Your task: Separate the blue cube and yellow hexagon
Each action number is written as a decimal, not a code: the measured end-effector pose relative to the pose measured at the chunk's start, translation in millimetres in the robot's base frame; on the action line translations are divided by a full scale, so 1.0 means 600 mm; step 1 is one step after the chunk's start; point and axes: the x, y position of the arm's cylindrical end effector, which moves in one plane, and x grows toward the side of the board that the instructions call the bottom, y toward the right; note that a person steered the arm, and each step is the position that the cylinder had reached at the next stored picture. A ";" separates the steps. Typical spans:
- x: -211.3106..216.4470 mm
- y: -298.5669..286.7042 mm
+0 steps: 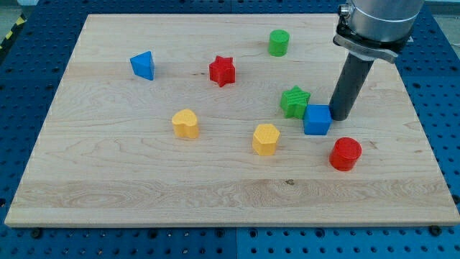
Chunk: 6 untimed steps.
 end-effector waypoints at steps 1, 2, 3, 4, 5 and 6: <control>0.013 -0.016; 0.018 -0.119; 0.018 -0.180; 0.022 -0.146; 0.058 -0.097; 0.091 -0.130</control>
